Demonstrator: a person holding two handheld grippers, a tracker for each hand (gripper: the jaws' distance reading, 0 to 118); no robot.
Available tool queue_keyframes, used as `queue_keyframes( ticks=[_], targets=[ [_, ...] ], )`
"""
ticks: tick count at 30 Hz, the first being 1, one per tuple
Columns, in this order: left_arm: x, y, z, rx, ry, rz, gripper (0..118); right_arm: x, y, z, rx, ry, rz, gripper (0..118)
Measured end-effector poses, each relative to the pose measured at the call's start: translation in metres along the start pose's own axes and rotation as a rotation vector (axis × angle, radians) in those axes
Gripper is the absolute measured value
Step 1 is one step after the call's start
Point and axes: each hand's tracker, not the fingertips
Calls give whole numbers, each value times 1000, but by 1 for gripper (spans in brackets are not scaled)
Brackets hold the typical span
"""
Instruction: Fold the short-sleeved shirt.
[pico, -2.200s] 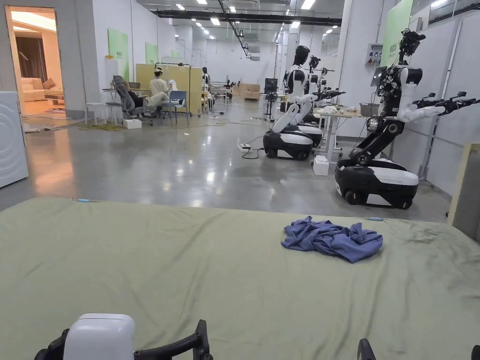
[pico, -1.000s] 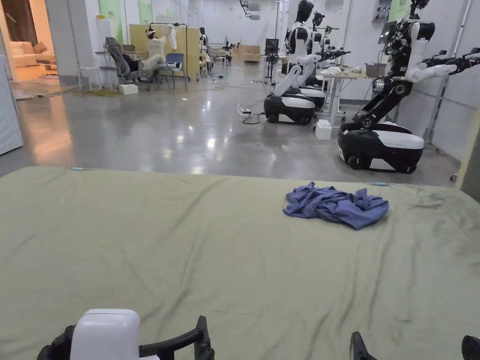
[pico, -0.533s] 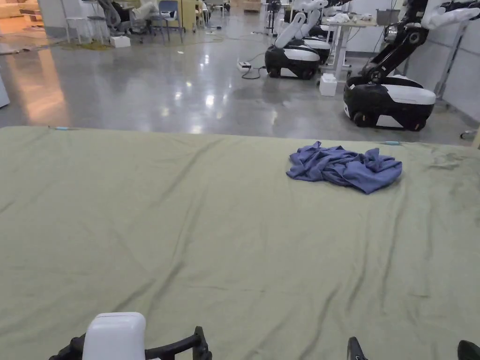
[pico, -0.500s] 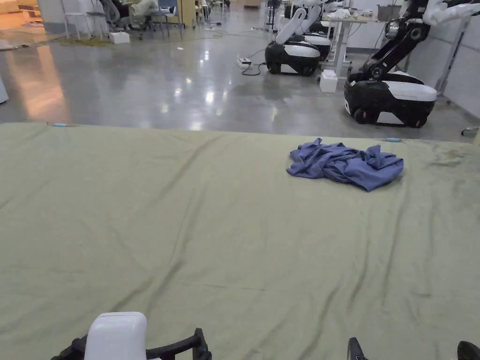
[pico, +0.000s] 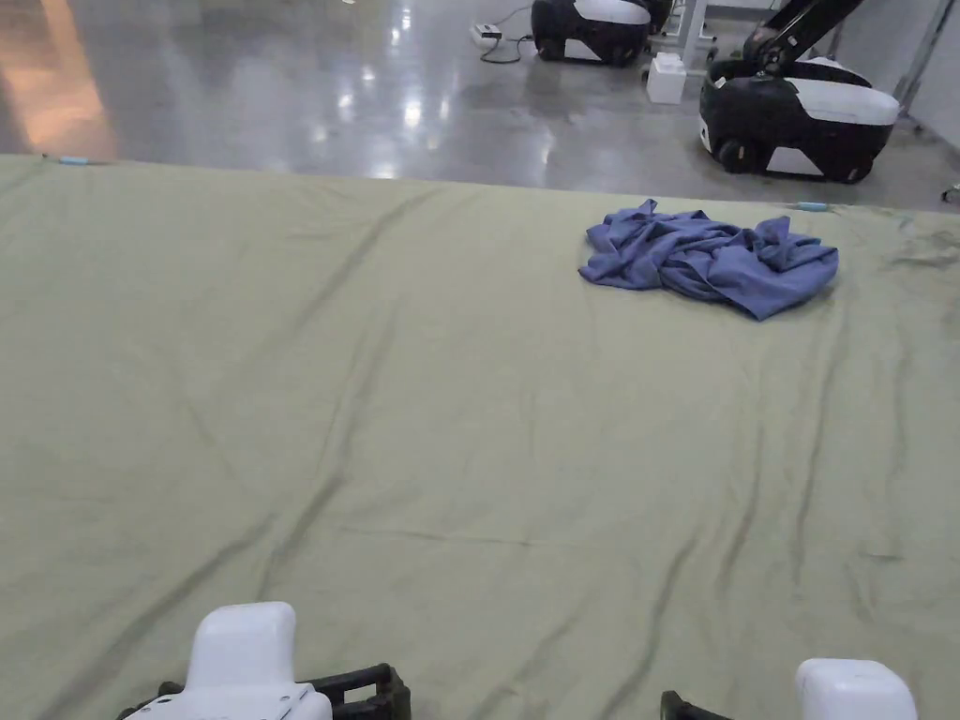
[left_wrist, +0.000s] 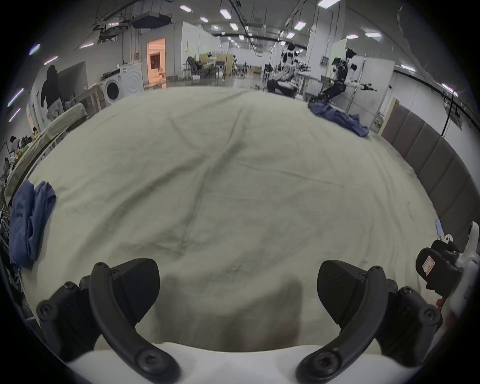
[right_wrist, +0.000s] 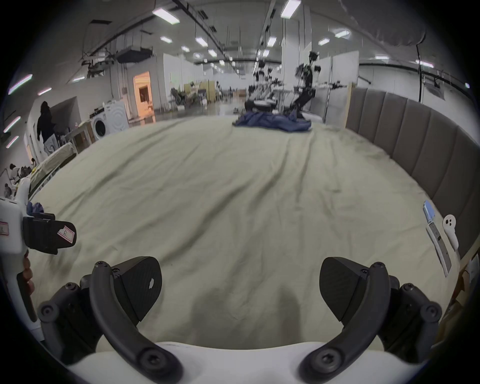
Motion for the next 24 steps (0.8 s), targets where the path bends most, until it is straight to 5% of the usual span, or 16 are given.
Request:
queue_keyframes(
  ticks=[24],
  targets=[
    [13,-5,-13,-33,76,-77,118,1,1,-34,-175,-5,-15,118]
  ],
)
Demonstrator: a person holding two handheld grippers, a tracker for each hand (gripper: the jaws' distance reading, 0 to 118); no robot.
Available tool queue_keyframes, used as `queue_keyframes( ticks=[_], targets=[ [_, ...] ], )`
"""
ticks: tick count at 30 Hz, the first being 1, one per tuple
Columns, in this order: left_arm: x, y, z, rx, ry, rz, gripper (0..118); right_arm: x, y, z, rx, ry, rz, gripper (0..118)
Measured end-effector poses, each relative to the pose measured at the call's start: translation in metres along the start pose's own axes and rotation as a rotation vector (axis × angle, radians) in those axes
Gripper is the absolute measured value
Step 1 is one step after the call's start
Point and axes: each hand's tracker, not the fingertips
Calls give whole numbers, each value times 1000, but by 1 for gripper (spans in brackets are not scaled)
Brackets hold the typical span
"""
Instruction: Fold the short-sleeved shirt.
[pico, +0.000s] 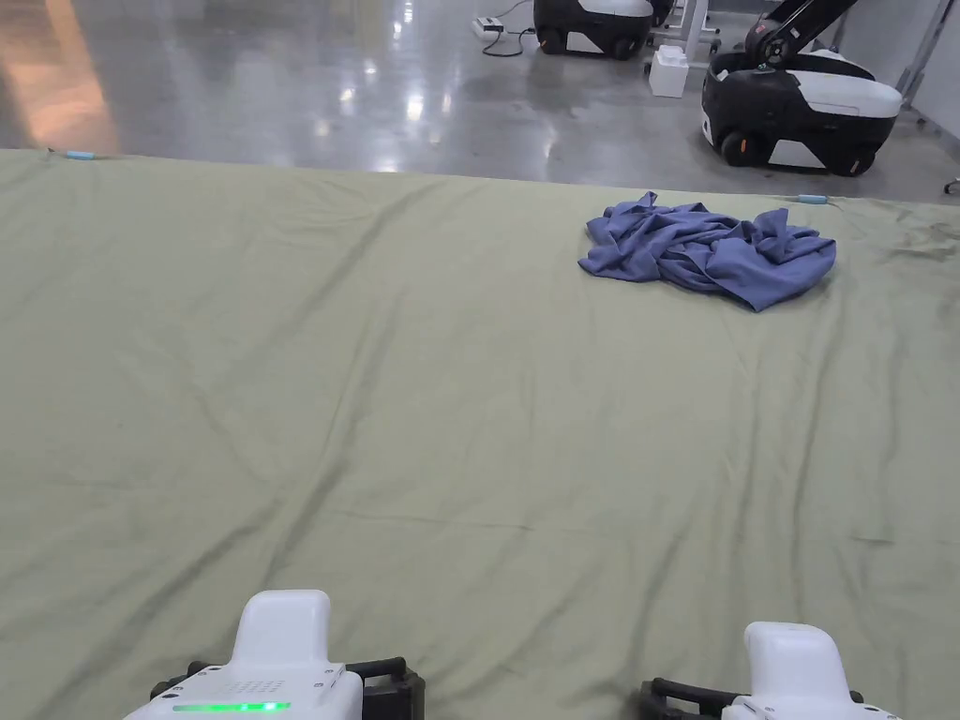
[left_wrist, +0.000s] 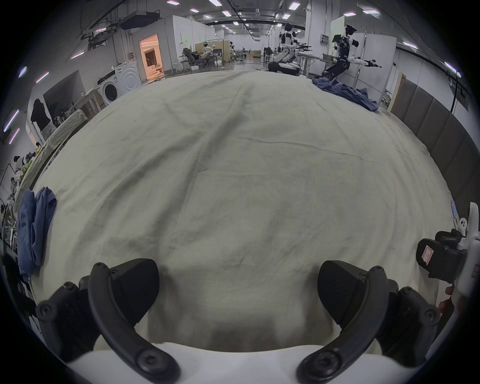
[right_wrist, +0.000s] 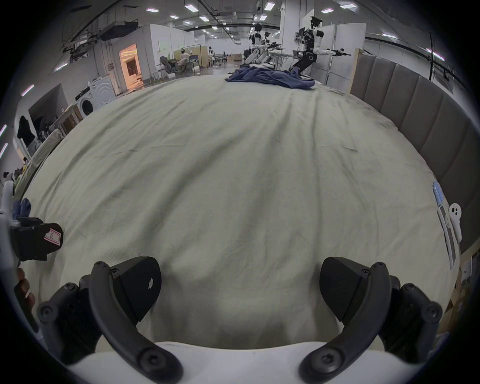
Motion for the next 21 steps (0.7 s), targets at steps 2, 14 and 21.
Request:
queue_keyframes(
  ticks=[2,14,21],
  targets=[
    [0,1,0,-1,0,0,118,0,0,0,-1,4,-2,118],
    [0,-1,0,-1,0,-1,118,1,-1,0,-2,5,-3,118],
    [0,-1,0,0,0,-1,118,1,-1,0,-2,5,-3,118]
  ],
)
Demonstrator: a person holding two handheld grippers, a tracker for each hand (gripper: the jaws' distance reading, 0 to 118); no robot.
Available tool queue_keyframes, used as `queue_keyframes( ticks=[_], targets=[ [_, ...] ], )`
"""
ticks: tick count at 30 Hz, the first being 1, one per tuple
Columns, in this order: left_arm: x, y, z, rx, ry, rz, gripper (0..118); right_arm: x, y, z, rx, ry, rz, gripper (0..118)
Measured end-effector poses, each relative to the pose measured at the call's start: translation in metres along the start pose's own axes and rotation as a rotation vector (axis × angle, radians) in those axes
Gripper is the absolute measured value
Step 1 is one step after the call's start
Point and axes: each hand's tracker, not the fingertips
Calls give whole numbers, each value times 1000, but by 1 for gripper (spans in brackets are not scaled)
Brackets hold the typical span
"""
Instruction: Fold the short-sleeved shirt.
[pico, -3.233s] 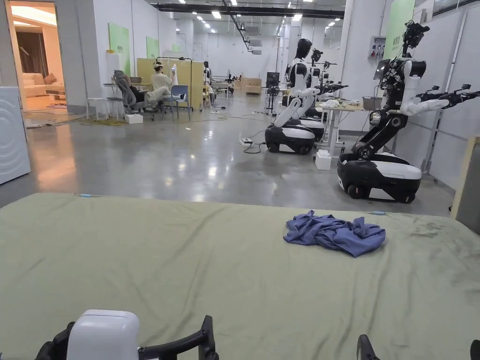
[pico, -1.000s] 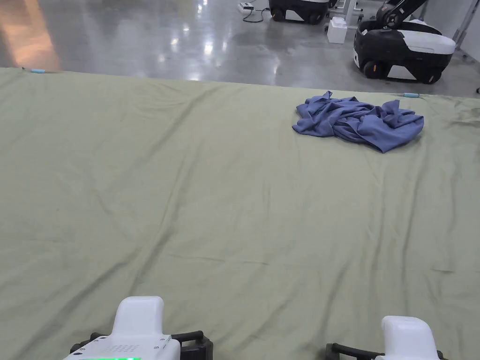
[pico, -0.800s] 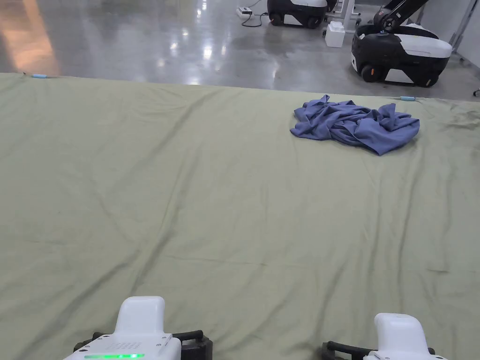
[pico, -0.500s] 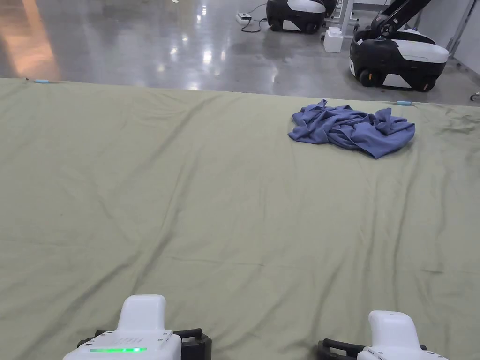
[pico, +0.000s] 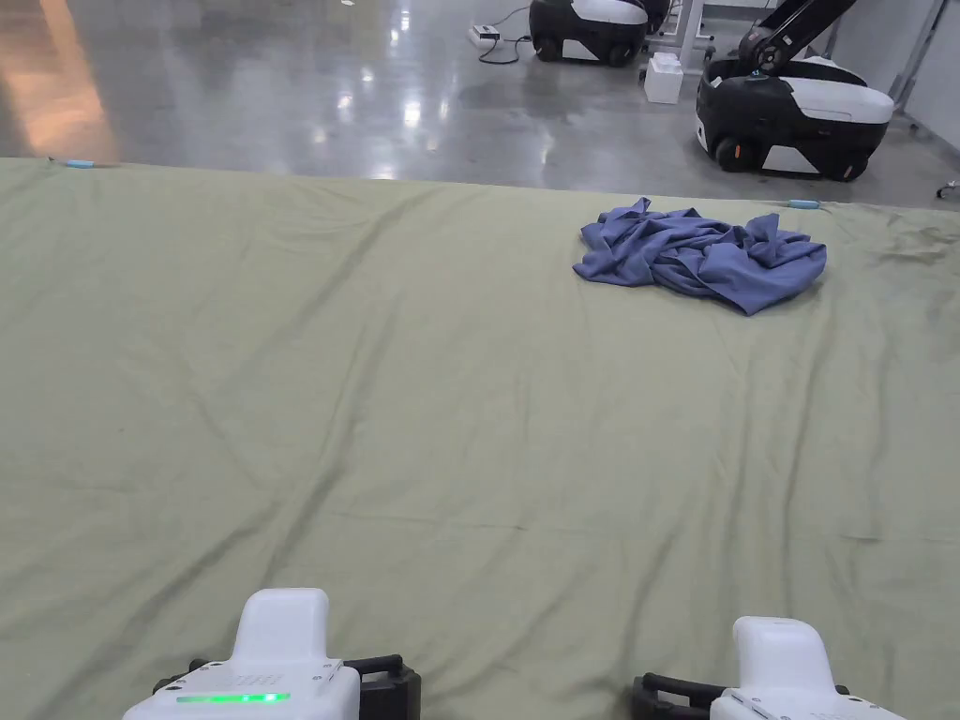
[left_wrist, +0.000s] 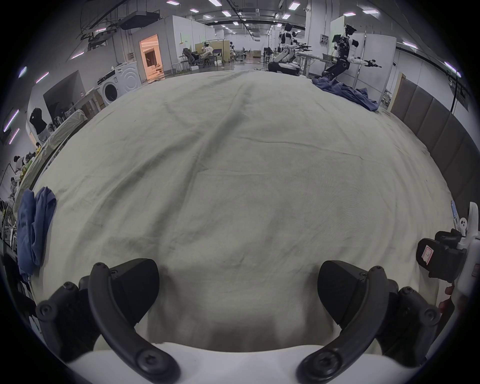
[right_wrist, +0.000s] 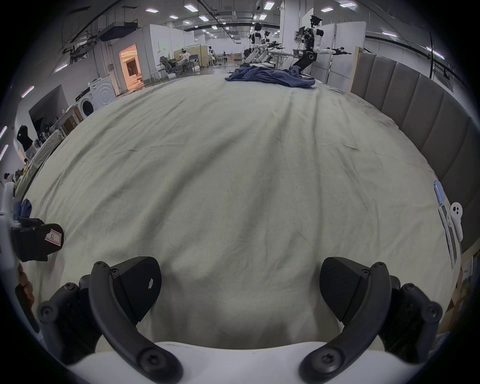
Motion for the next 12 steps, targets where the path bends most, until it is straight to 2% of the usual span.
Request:
queue_keyframes(
  ticks=[12],
  targets=[
    [1,-2,-1,4,5,-2,118,0,0,0,0,-1,1,118]
  ],
)
